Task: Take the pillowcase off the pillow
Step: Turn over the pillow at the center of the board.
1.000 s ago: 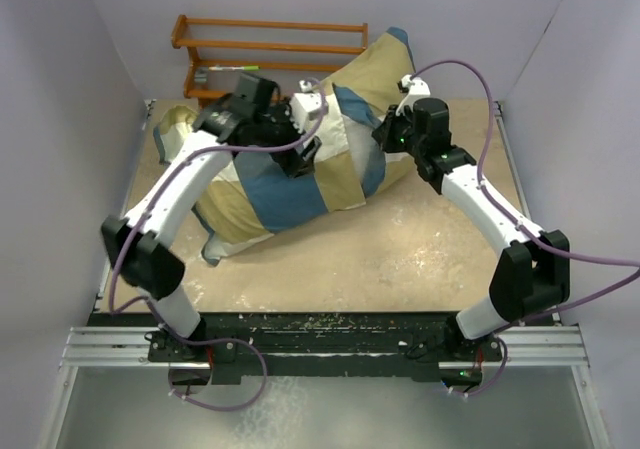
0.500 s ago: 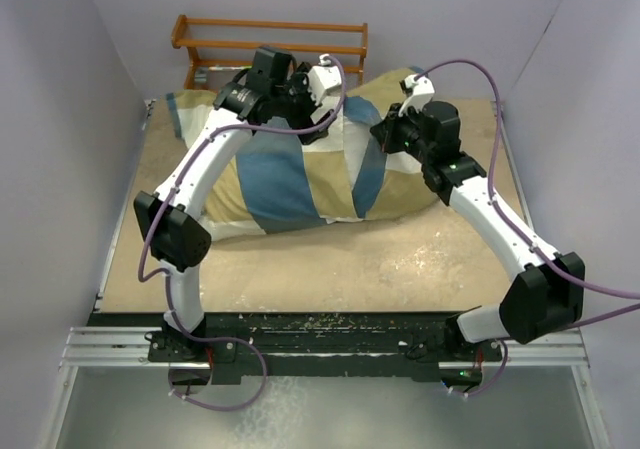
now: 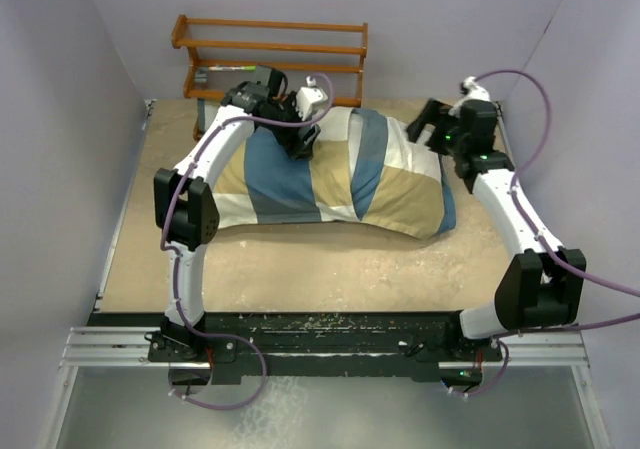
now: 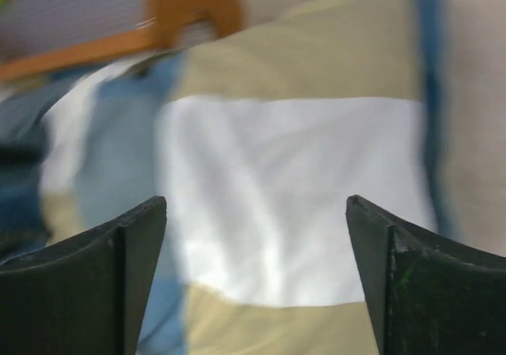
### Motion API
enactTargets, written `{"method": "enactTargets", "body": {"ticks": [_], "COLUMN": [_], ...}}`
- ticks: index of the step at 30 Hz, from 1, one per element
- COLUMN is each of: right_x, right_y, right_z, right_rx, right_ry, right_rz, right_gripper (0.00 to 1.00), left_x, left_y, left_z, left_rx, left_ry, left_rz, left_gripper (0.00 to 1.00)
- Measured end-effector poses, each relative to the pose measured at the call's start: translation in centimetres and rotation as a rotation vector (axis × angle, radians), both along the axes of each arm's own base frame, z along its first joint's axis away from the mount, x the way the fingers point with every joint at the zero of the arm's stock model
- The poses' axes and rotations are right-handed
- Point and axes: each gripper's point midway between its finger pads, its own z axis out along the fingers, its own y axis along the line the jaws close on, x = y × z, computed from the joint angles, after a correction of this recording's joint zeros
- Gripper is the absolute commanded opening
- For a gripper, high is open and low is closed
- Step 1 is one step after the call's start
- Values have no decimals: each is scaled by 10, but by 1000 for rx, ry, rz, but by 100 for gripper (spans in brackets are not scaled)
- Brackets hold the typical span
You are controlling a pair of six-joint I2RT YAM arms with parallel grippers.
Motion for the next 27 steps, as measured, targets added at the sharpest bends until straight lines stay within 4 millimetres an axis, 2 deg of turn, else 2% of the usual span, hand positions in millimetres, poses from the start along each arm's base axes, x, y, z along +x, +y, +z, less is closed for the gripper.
{"method": "enactTargets", "body": {"ticks": [2, 3, 5, 6, 9, 11, 12, 13, 16, 18, 21, 22, 25, 27], "right_x": [4, 3, 1, 0, 2, 6, 7, 8, 15, 21, 25, 23, 6, -5], "right_y": [-44, -65, -92, -103, -117, -114, -109, -104, -84, -67, -23, -4, 58, 81], "right_z": [-11, -18, -34, -46, -83, -111, -125, -135, -150, -142, -121, -114, -93, -84], "right_rx": [6, 14, 32, 47, 84, 108, 127, 141, 195, 205, 212, 211, 206, 181], "right_ry": [40, 60, 99, 130, 218, 281, 311, 331, 340, 308, 239, 224, 189, 183], "right_rz": [-133, -196, -276, -309, -352, -335, -315, -298, -230, -181, -70, -25, 119, 163], "right_gripper": [100, 100, 100, 100, 96, 90, 87, 85, 76, 67, 60, 62, 82, 91], "left_x": [-9, -12, -15, -15, -17, -19, -21, -24, -32, -36, -44, -48, -61, -73], "left_y": [2, 1, -3, -4, -2, 1, 4, 7, 19, 28, 58, 74, 117, 140], "left_z": [-29, -37, -45, -44, -42, -43, -46, -46, -46, -41, -36, -36, -36, -32], "left_rx": [21, 27, 30, 30, 32, 38, 43, 44, 50, 48, 61, 73, 129, 168], "left_ry": [61, 73, 69, 57, 28, 9, -2, -8, -52, -71, -65, -59, -52, -60], "left_rz": [-3, -7, -14, -15, -3, 13, 17, 26, 52, 71, 126, 157, 240, 282], "left_gripper": [98, 97, 90, 84, 46, 18, 5, 0, 0, 0, 0, 0, 0, 0]}}
